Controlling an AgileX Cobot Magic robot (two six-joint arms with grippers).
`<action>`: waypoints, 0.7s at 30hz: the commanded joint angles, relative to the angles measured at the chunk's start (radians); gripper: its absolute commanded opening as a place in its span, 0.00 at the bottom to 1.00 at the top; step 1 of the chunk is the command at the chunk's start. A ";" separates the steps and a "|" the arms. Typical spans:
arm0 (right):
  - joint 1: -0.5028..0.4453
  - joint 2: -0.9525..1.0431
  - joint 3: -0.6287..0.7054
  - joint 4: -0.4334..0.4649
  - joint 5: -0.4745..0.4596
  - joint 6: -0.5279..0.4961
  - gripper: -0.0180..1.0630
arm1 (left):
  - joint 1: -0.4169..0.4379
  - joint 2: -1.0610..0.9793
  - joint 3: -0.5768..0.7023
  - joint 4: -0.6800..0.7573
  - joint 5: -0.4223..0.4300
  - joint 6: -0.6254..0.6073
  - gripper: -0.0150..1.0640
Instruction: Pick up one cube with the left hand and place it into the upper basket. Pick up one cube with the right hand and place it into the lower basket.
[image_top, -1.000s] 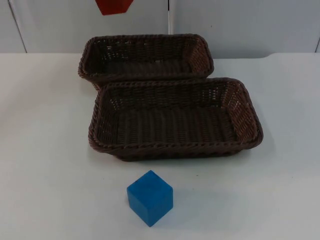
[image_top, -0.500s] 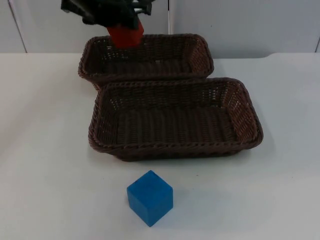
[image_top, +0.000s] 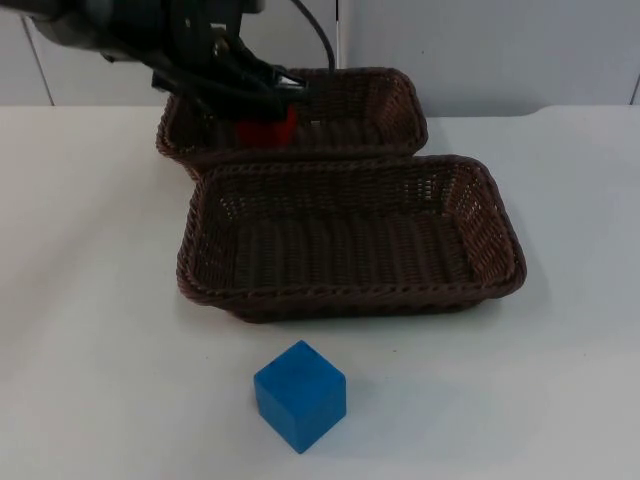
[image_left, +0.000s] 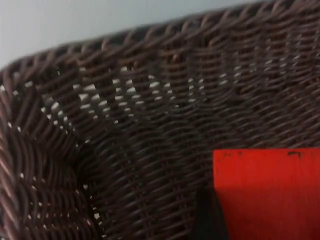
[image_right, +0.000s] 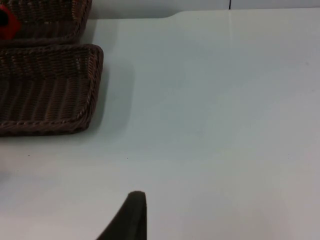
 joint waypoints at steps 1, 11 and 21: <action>-0.004 -0.003 0.000 0.004 -0.004 -0.008 0.99 | 0.000 0.004 -0.009 0.004 -0.046 -0.008 0.01; -0.004 -0.003 0.000 0.004 -0.004 -0.008 0.99 | 0.000 0.022 -0.009 -0.017 -0.030 -0.008 0.13; -0.004 -0.003 0.000 0.004 -0.004 -0.008 0.99 | 0.000 0.012 -0.011 -0.030 0.012 -0.008 0.72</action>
